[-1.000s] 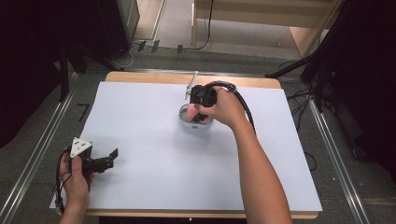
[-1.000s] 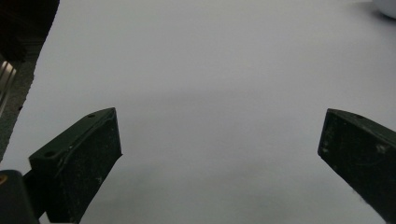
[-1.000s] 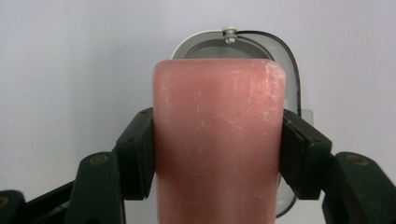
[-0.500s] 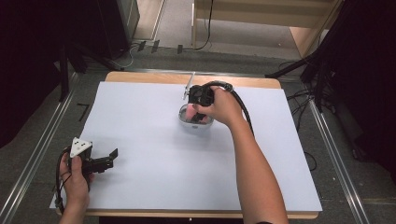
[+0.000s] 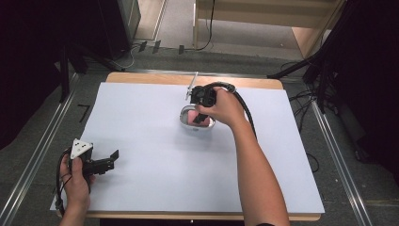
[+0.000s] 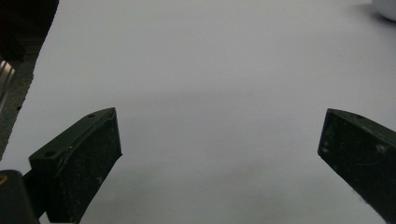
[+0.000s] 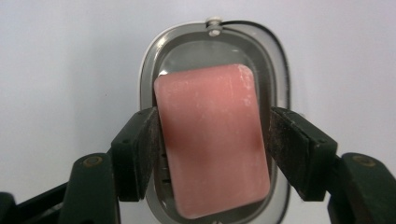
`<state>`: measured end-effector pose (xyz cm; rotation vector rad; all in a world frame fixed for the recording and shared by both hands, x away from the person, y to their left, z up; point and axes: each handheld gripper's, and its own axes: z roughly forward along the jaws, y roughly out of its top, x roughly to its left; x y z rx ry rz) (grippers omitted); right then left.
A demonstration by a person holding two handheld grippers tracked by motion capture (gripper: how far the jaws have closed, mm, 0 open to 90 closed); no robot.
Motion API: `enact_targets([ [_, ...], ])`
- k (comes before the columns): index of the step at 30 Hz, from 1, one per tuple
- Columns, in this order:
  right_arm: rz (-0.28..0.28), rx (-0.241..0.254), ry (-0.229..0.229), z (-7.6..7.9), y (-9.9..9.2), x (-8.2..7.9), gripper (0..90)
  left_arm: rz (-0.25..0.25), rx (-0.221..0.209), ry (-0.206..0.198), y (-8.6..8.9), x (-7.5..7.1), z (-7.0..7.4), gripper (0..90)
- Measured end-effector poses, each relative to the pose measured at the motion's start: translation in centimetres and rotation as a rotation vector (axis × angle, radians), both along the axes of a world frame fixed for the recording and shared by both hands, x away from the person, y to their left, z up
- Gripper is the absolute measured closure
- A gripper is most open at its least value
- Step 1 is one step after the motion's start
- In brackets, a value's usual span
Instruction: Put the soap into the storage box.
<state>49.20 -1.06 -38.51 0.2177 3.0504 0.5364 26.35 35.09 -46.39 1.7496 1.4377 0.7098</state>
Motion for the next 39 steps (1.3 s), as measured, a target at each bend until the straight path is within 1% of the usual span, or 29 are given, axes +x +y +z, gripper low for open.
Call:
enact_targets([
  [1, -0.011, 0.011, -0.004, 0.2, -0.2, 0.0, 35.4, 0.0, 0.0, 0.001, 0.0, 0.0, 0.0, 0.0],
  [3, -0.028, 0.017, -0.011, 0.5, -0.5, 0.0, 34.7, 0.0, 0.0, 0.0, 0.0, 0.0, 0.0, 0.0],
  [4, -0.052, 0.027, -0.014, 0.7, -0.8, -0.2, 34.4, 0.0, 0.0, 0.0, 0.0, 0.0, 0.0, 0.0],
  [5, -0.052, 0.041, -0.019, 0.9, -0.9, -0.2, 34.2, -0.001, 0.0, 0.0, 0.0, 0.0, 0.0, 0.0],
  [6, -0.052, 0.041, -0.019, 0.9, -0.9, -0.2, 34.2, -0.001, 0.0, 0.0, 0.0, 0.0, 0.0, 0.0],
  [7, -0.072, 0.072, -0.019, 1.2, -1.4, -0.5, 32.1, 0.0, 0.001, 0.0, 0.0, 0.0, 0.0, 0.0],
  [9, -0.09, 0.083, -0.028, 1.4, -1.8, -0.8, 31.3, 0.0, 0.0, -0.001, 0.0, 0.0, 0.0, 0.0],
  [10, -0.109, 0.091, -0.024, 1.5, -2.1, -1.1, 31.1, 0.001, -0.001, -0.003, 0.0, 0.0, 0.0, 0.0],
  [11, -0.108, 0.1, -0.03, 1.5, -2.4, -1.1, 31.2, -0.001, 0.001, -0.002, 0.0, 0.0, 0.0, 0.0],
  [12, -0.124, 0.099, -0.02, 1.6, -2.6, -1.3, 31.4, 0.002, 0.0, -0.003, 0.0, 0.0, 0.0, 0.0],
  [13, -0.124, 0.099, -0.02, 1.6, -2.6, -1.3, 31.4, 0.002, 0.0, -0.003, 0.0, 0.0, 0.0, 0.0],
  [14, -0.155, 0.119, -0.014, 1.7, -3.3, -1.6, 31.6, 0.001, 0.0, -0.004, 0.0, 0.0, 0.0, 0.0],
  [17, -0.179, 0.14, -0.022, 1.6, -4.2, -2.0, 30.0, 0.001, 0.001, -0.004, -0.1, 0.0, 0.0, 0.0],
  [19, -0.198, 0.138, -0.024, 1.5, -4.7, -2.4, 27.6, 0.002, 0.001, -0.005, -0.1, 0.0, 0.0, 0.0],
  [21, -0.197, 0.144, -0.027, 1.3, -5.1, -2.7, 25.8, 0.001, 0.002, -0.005, -0.1, 0.0, 0.0, 0.0],
  [24, -0.227, 0.139, -0.027, 1.1, -5.8, -3.3, 20.4, 0.003, 0.003, -0.004, -0.1, 0.0, 0.0, 0.0],
  [25, -0.233, 0.149, -0.032, 1.0, -6.1, -3.5, 18.7, 0.002, 0.002, -0.005, -0.1, 0.0, 0.0, 0.0],
  [26, -0.233, 0.149, -0.032, 1.0, -6.1, -3.5, 18.7, 0.002, 0.002, -0.005, -0.1, 0.0, 0.0, 0.0],
  [27, -0.257, 0.172, -0.025, 0.9, -6.6, -3.7, 16.9, 0.002, 0.003, -0.005, -0.1, 0.0, 0.0, 0.0],
  [28, -0.266, 0.18, -0.017, 0.9, -6.8, -3.9, 15.1, 0.002, 0.003, -0.005, -0.1, 0.0, 0.0, 0.0],
  [30, -0.282, 0.201, -0.029, 0.8, -7.4, -4.0, 14.5, 0.002, 0.003, -0.006, -0.1, 0.0, 0.0, 0.0],
  [35, -0.326, 0.218, -0.051, 0.4, -8.6, -4.7, 12.9, 0.002, 0.003, -0.005, -0.1, 0.0, 0.0, 0.0],
  [36, -0.326, 0.218, -0.051, 0.4, -8.6, -4.7, 12.9, 0.002, 0.003, -0.005, -0.1, 0.0, 0.0, 0.0],
  [37, -0.35, 0.229, -0.053, 0.2, -9.1, -5.0, 11.8, 0.002, 0.005, -0.005, -0.1, 0.0, 0.0, 0.0],
  [38, -0.35, 0.229, -0.053, 0.2, -9.1, -5.0, 11.8, 0.002, 0.005, -0.005, -0.1, 0.0, 0.0, 0.0],
  [39, -0.365, 0.23, -0.058, 0.0, -9.6, -5.2, 9.3, 0.002, 0.005, -0.006, -0.1, 0.0, 0.0, 0.0],
])
